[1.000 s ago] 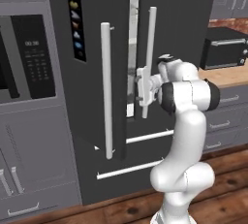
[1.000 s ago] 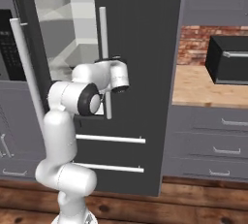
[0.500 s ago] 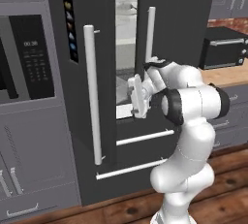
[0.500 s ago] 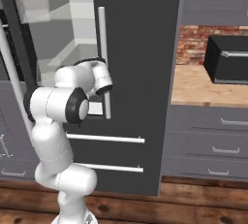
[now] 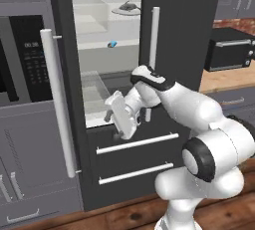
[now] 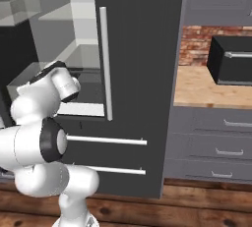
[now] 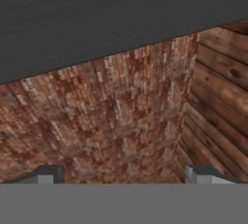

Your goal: Retrieve the fish from the fridge and place it on the saucepan with marinade on the stove.

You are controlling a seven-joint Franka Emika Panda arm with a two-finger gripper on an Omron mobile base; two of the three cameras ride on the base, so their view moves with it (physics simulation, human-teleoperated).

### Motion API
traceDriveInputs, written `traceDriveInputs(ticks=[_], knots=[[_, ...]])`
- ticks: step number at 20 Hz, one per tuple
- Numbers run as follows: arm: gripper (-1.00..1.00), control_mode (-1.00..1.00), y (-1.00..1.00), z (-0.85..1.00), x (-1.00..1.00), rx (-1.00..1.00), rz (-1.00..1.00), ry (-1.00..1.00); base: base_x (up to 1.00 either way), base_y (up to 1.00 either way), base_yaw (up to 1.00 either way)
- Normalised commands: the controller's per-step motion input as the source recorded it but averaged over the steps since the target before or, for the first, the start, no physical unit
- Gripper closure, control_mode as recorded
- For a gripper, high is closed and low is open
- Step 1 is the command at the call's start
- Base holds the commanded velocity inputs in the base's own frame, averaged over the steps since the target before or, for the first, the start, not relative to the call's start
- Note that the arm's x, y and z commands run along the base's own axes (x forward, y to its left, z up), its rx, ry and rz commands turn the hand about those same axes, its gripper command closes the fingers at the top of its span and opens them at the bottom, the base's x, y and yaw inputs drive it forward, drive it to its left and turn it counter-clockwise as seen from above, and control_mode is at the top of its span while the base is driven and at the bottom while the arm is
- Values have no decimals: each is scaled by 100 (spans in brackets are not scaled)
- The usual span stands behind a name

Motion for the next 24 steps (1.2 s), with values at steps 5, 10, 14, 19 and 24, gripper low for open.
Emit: traceDriveInputs(ticks=[5, 10, 14, 19, 24], knots=[[-100, -100, 82, 3, -71, -11, -7, -20, 0, 0, 0], [-100, -100, 13, 5, -52, -3, 0, -8, 0, 0, 0], [-100, -100, -43, 0, -47, 0, -9, -8, 0, 0, 0], [-100, -100, -84, 0, 11, -2, -34, -7, 0, 0, 0], [-100, -100, -69, 0, 62, -20, -30, -24, 0, 0, 0]])
